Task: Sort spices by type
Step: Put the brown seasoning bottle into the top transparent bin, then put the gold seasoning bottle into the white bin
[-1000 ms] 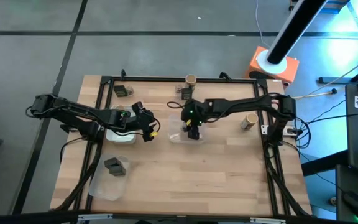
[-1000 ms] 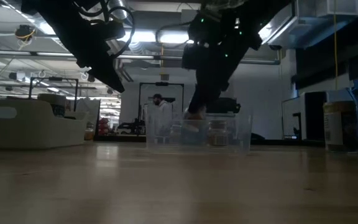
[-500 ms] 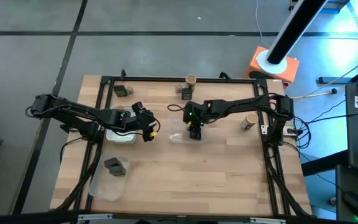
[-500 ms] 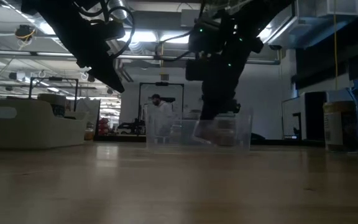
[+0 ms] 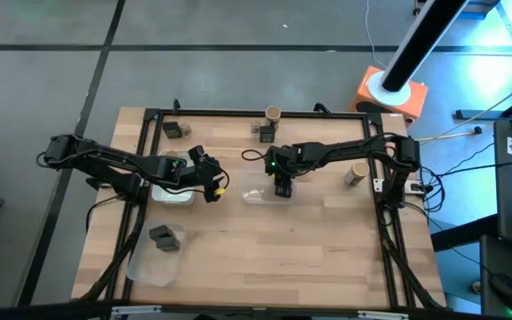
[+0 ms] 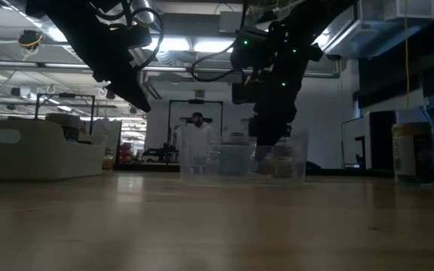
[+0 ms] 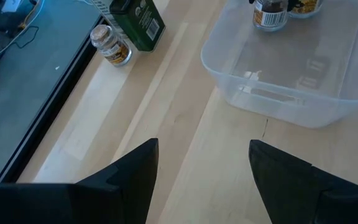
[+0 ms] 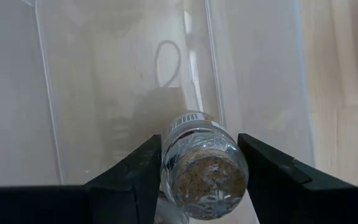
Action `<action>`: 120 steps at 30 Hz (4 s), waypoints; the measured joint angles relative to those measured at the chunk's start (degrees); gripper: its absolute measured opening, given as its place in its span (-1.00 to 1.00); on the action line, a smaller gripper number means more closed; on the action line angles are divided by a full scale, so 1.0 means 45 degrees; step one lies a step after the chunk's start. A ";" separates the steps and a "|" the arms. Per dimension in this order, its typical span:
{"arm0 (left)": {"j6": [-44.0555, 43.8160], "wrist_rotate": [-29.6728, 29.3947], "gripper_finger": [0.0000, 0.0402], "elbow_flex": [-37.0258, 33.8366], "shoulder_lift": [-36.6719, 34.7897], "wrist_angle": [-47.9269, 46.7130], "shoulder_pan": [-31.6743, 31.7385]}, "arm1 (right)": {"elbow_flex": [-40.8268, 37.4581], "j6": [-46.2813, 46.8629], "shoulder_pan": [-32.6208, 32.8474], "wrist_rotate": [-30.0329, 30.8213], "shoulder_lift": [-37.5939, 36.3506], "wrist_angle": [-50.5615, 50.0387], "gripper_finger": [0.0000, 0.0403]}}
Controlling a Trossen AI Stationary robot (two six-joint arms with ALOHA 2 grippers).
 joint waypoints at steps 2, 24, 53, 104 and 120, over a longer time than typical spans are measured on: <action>-0.0010 -0.0003 0.17 0.0000 0.0000 0.0000 0.0000 | 0.0000 0.0003 0.0000 -0.0001 0.0000 0.0005 -0.04; -0.0019 -0.0003 0.17 0.0000 0.0000 -0.0015 0.0000 | 0.0865 -0.0230 0.0005 -0.0166 -0.0593 -0.1387 0.41; 0.0056 -0.0005 0.17 0.0000 0.0000 0.0251 0.0015 | -0.1879 0.2375 -0.1131 0.2700 -0.8456 -0.6278 0.40; 0.0703 -0.0005 0.17 0.0000 -0.0004 0.0651 0.0015 | -0.4272 0.6786 -0.2085 0.2210 -0.8854 -0.9901 0.98; 0.0699 -0.0005 0.17 0.0000 0.0000 0.0657 0.0015 | -0.5992 0.6713 -0.2089 0.1540 -0.8859 -0.8282 0.97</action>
